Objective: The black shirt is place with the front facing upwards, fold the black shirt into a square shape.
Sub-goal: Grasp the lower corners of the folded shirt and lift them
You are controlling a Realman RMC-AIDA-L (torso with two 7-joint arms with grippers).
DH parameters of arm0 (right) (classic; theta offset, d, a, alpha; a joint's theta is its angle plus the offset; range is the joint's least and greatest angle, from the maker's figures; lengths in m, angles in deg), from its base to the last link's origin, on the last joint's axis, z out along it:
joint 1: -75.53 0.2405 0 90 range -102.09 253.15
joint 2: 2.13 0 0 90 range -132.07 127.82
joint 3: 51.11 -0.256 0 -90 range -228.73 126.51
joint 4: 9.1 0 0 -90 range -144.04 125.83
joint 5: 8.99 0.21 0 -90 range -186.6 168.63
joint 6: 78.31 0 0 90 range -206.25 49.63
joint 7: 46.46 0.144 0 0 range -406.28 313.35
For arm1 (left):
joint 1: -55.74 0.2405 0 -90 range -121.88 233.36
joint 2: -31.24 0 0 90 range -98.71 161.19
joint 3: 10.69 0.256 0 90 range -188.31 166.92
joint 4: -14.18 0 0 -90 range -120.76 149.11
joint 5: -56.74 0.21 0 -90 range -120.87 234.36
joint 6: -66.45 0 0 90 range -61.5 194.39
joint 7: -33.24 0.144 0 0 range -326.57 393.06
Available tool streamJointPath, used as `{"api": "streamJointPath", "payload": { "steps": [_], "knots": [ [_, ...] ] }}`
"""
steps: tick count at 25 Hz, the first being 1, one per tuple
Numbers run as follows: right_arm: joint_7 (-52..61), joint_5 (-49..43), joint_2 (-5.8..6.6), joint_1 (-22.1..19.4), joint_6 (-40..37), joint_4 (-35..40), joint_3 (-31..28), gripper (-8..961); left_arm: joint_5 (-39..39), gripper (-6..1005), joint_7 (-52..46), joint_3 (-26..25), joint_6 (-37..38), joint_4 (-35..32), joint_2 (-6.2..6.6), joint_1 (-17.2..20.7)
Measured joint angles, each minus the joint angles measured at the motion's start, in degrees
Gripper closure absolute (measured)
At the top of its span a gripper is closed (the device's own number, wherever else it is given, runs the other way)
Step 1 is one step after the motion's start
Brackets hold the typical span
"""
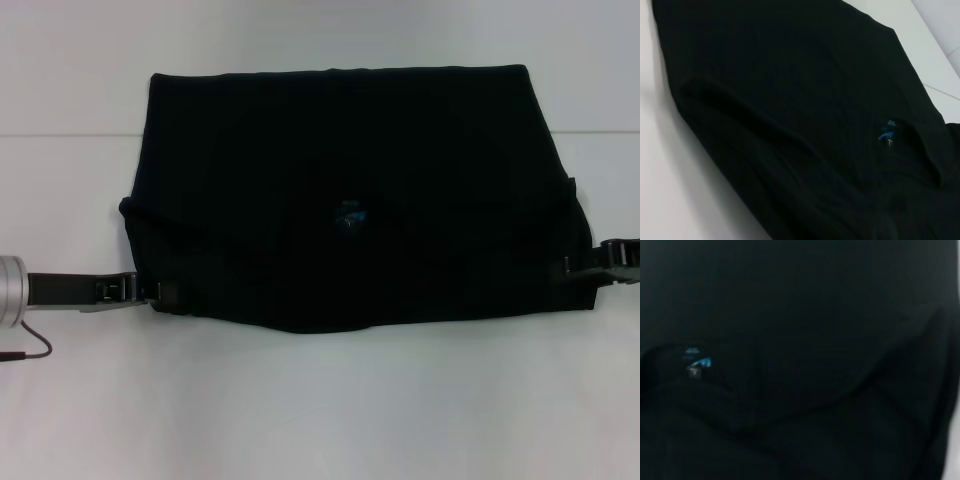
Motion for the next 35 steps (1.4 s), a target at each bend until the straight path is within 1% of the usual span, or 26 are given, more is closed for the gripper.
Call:
{"api": "streamJointPath", "payload": {
  "steps": [3,7,12,14,19,20,23,25,28,29,30,31,33,35],
  "knots": [
    [-0.2,-0.1,-0.49,0.3,0.7,-0.1,1.9,189,0.0,959,0.0,0.0,0.0,0.0,-0.06,0.1],
    [0.2,-0.1,-0.67,0.3,1.7,-0.1,4.1,275,0.0,959,0.0,0.0,0.1,0.0,-0.09,0.1],
    [0.3,-0.1,-0.66,0.0,1.1,0.1,3.9,382,0.0,958,0.0,0.0,0.2,0.0,-0.08,0.1],
    [0.1,0.1,-0.44,-0.2,0.6,0.3,3.7,425,0.0,958,0.2,0.0,0.2,0.0,-0.09,0.2],
    [-0.3,0.0,0.23,-0.4,-0.2,0.3,3.6,669,0.0,958,0.7,0.0,1.2,0.0,-0.11,0.1],
    [-0.4,0.0,0.35,-0.5,-0.7,0.3,3.6,704,0.0,958,0.9,0.0,1.8,0.0,-0.04,0.1],
    [-1.5,-0.1,1.07,-0.9,-3.8,0.4,3.6,809,0.0,958,1.2,0.6,6.4,-0.3,0.21,0.1],
    [-3.1,-0.2,1.91,-1.6,-7.8,0.5,4.0,879,0.5,958,0.9,2.5,11.5,-0.5,0.86,0.1],
    [-6.7,-1.7,2.89,-3.0,-15.1,0.9,4.4,897,3.9,958,0.2,3.7,18.7,-0.5,2.08,0.1],
    [-8.4,-3.0,2.9,-3.7,-18.2,1.2,4.4,897,5.6,958,0.1,3.7,21.6,-0.4,2.33,0.0],
    [-9.7,-4.2,2.82,-4.3,-20.3,1.6,4.6,897,7.0,958,0.0,3.6,24.3,-0.3,2.48,0.0],
    [-11.5,-6.2,2.39,-5.1,-23.2,1.9,4.9,898,8.5,958,-0.3,3.5,27.6,-0.3,2.59,0.1],
    [-14.2,-9.5,1.23,-6.3,-26.7,2.2,5.8,898,10.5,958,-0.7,3.5,32.6,-0.2,2.55,0.2],
    [-16.1,-12.1,-0.09,-6.9,-28.1,2.4,6.5,898,12.0,958,-1.1,3.7,35.4,-0.3,2.22,0.2]
  ]
}}
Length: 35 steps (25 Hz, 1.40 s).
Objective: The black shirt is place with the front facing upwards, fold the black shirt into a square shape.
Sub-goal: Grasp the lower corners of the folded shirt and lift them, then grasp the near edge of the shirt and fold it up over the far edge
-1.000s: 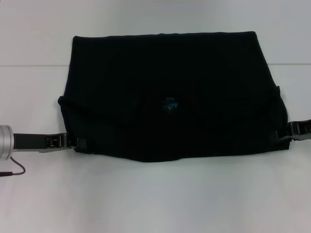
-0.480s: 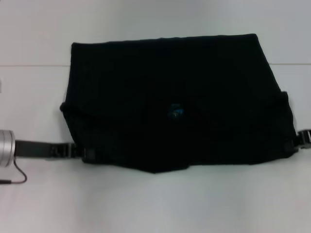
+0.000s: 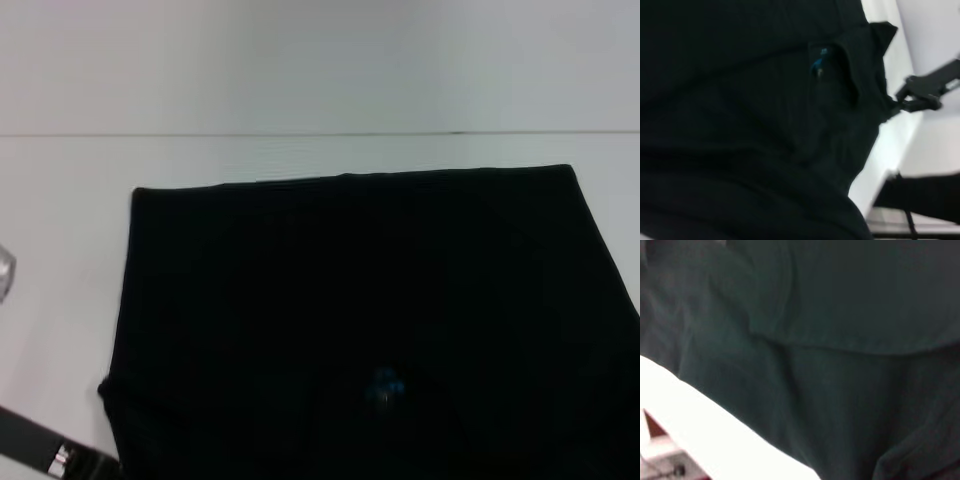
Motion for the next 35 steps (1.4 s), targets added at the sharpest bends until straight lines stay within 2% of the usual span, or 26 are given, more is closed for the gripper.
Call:
{"api": "streamJointPath", "payload": {
  "steps": [3,7,10,12,15,17,19,21,24,28,31,35],
  "knots": [
    [-0.7,0.5,-0.52,0.5,0.2,0.2,-1.8,898,0.5,959,-0.6,-0.6,0.2,-0.2,-0.06,-0.7],
    [0.1,6.7,0.57,2.6,0.6,0.3,-7.1,897,0.1,959,-1.8,-5.0,-2.8,-0.5,0.74,-3.1],
    [2.9,12.3,2.41,4.6,2.9,-0.3,-13.1,897,0.1,959,-3.6,-11.5,-6.6,-0.5,1.4,-5.2],
    [5.2,16.3,3.44,5.6,7.1,-1.4,-16.1,897,0.0,959,-5.0,-16.9,-11.0,-0.5,1.68,-6.4],
    [8.2,22.4,3.7,5.9,16.2,-2.9,-18.0,898,0.0,959,-6.3,-24.5,-19.6,-0.4,1.73,-6.9],
    [8.5,26.9,3.24,5.7,22.4,-4.4,-18.2,898,-0.1,959,-6.5,-27.1,-24.5,0.0,1.41,-6.8],
    [7.7,31.0,2.32,5.4,28.0,-6.2,-17.9,898,-0.8,959,-6.2,-29.2,-30.4,0.3,0.55,-6.5],
    [6.0,32.9,0.76,5.6,31.8,-7.2,-17.5,899,-2.0,959,-5.4,-29.6,-33.9,0.5,-0.68,-6.1],
    [3.5,34.4,-2.36,6.3,37.2,-7.4,-17.5,899,-3.0,959,-4.2,-29.6,-38.2,0.7,-2.46,-5.9],
    [1.1,35.6,-5.37,6.9,43.7,-7.3,-17.4,899,-3.9,959,-2.0,-29.8,-43.7,0.9,-4.49,-6.5],
    [-0.6,36.1,-6.04,7.3,46.5,-7.6,-17.4,899,-5.8,958,-0.5,-29.4,-46.6,0.9,-5.51,-7.1],
    [-1.6,37.4,-6.34,7.5,48.2,-7.7,-17.4,899,-6.6,943,0.5,-29.3,-50.6,0.9,-6.41,-8.4]
  ]
}}
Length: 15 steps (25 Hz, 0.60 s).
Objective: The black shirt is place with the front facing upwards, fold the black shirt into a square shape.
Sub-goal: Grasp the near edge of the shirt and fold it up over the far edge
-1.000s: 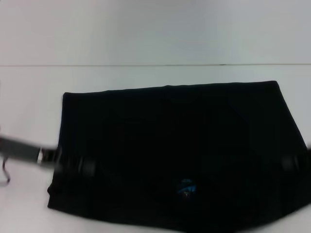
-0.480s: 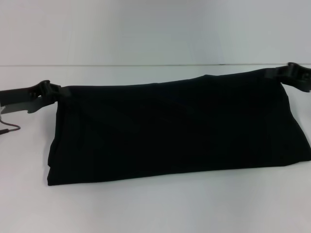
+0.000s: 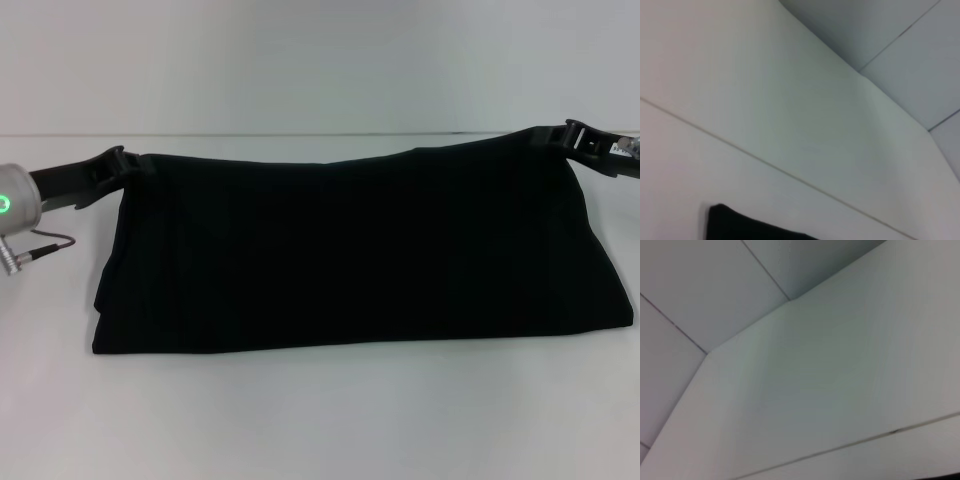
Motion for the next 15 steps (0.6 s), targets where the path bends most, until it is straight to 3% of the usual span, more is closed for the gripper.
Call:
{"api": "streamJointPath", "payload": {
  "steps": [4,10,15],
  "knots": [
    [-1.2,0.3,-0.22,0.3,2.4,-0.6,0.0,898,0.0,928,1.4,0.2,-3.8,0.0,-1.13,-1.1],
    [-4.9,0.4,-1.41,1.8,12.8,-3.5,2.6,898,-0.7,906,2.9,0.2,-15.3,0.3,-4.87,-3.3],
    [-6.0,0.5,-2.56,2.6,20.7,-5.1,3.4,871,-5.3,888,7.5,0.3,-19.7,2.1,-6.06,-4.4]
  ]
}}
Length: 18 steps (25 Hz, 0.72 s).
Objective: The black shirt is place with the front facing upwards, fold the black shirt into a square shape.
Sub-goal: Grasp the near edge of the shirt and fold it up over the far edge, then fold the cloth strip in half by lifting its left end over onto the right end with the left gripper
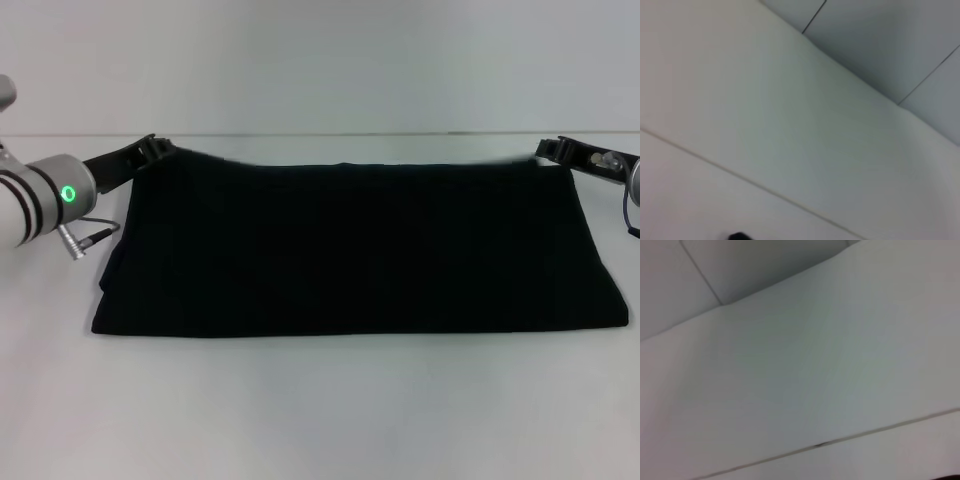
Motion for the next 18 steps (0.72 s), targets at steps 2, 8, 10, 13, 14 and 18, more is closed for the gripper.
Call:
{"api": "streamJointPath", "payload": {
  "steps": [2,8,10,13,14,18],
  "knots": [
    [0.0,0.0,-0.32,0.0,1.3,0.0,0.0,817,-3.1,880,3.1,0.0,-1.1,1.3,-0.07,-0.1],
    [0.0,0.0,-0.74,-0.7,2.6,0.1,-0.2,642,-5.8,743,6.9,0.0,-3.8,2.9,-0.02,0.5],
    [0.0,1.0,-0.66,-1.5,1.8,0.4,-0.4,579,-5.9,659,7.0,-0.1,-3.4,2.8,0.08,1.0],
    [-1.2,5.8,0.21,-3.8,-3.0,0.8,-0.4,486,-8.9,548,6.4,-0.6,6.0,2.8,2.11,4.3],
    [-3.3,8.3,0.74,-5.0,-6.3,1.0,-0.4,442,-9.8,514,5.8,-0.6,9.4,3.1,2.96,5.3],
    [-16.1,17.4,1.92,-9.4,-21.7,1.3,-0.6,267,-10.5,293,0.9,0.4,22.1,3.9,6.12,9.2]
  ]
}}
